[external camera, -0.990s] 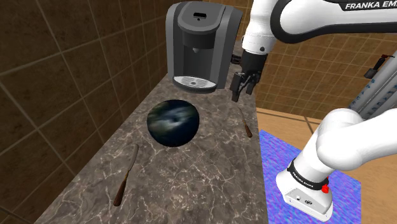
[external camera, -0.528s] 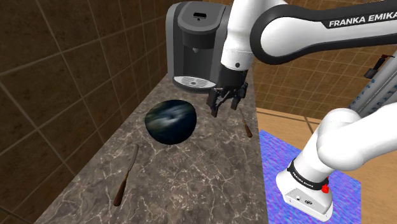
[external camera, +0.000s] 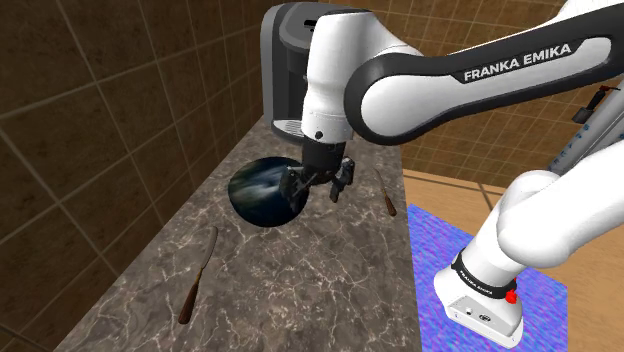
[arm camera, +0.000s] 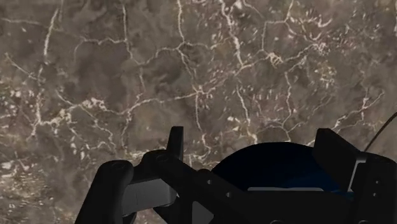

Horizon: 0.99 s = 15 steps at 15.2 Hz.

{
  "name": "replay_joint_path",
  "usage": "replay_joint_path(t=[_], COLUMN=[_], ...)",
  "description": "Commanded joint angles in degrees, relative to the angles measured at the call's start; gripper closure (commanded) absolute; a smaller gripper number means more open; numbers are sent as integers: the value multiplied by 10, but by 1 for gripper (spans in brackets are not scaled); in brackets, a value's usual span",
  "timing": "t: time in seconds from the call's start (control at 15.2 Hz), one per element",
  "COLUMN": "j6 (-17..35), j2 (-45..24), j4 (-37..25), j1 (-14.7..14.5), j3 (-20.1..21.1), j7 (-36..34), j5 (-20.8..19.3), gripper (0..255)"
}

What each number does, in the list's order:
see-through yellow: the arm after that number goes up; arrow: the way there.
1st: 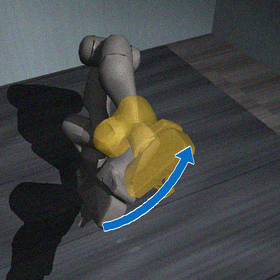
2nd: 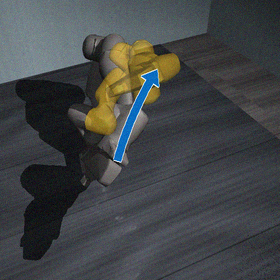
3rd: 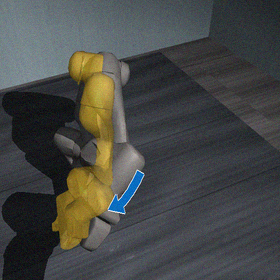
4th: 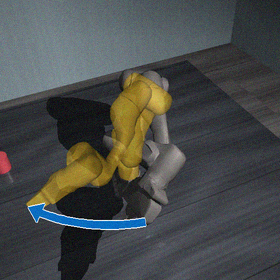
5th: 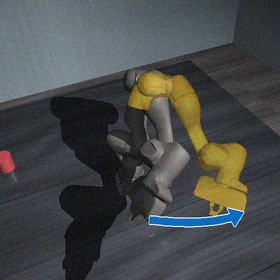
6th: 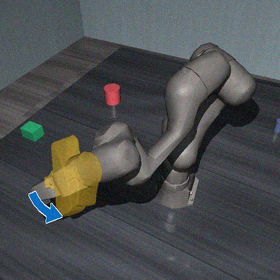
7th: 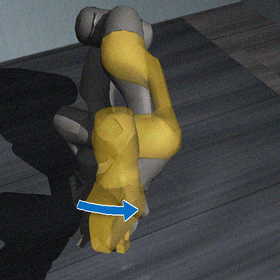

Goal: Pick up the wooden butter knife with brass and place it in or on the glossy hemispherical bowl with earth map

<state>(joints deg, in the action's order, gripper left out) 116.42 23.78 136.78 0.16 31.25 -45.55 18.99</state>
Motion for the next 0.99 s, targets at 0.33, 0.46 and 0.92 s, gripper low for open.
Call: replay_joint_path(t=[0.33, 0.46, 0.92], j6=[72, 87, 90], j2=[-165, -223, -427], j4=[-100, -135, -292], j1=[32, 35, -40], j3=[103, 123, 104], j7=[-203, -270, -487], j5=[-74, -120, -287], gripper=[0, 0, 0])
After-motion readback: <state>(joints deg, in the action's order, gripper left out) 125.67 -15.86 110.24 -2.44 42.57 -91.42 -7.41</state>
